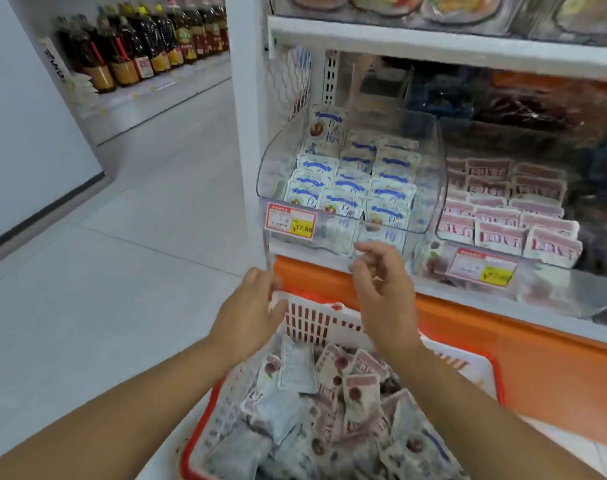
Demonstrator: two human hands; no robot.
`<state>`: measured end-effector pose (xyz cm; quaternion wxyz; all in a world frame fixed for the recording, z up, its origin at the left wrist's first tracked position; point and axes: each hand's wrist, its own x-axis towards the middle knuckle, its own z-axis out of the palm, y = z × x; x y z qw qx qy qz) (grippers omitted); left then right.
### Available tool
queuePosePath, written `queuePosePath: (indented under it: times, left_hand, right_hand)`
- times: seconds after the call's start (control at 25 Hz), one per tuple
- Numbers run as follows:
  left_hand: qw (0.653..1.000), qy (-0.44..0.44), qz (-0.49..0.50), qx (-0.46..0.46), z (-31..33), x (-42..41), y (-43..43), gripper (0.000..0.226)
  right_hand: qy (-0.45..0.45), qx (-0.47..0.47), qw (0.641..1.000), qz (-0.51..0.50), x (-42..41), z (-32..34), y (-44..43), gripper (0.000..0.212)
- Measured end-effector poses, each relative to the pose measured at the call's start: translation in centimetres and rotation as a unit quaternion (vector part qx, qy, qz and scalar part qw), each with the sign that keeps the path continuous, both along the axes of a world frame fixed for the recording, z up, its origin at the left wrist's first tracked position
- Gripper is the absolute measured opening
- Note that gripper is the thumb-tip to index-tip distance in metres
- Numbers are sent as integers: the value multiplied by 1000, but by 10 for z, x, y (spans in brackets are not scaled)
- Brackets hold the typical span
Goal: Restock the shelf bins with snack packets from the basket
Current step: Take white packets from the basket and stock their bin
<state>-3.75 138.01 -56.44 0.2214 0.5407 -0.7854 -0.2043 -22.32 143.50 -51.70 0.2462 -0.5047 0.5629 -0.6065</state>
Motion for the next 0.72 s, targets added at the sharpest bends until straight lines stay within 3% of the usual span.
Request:
queuePosePath:
  times: [0.08, 0.2, 0.28, 0.4, 0.6, 0.72]
  left_hand:
    - [991, -68, -60, 94, -34, -14, 23, 35]
    - [969, -119, -85, 199, -87, -30, 53, 57]
    - [957, -159, -78, 231, -115, -31, 64, 63]
    - [945, -230, -86, 217, -138, -31, 63, 73]
    - [938, -256, -99, 212, -164, -50, 45, 102]
    - [915, -333, -98, 206, -177, -60, 41, 99]
  right_hand:
    - [62, 153, 986, 8, -12, -61, 25, 26]
    - [156, 392, 905, 52, -41, -133, 57, 26]
    - [167, 466, 867, 63, -53, -157, 77, 36]
    - [164, 486, 857, 48, -59, -167, 85, 30]
    - [140, 481, 864, 50, -56, -179, 74, 29]
    - [103, 496, 862, 28, -62, -187, 75, 30]
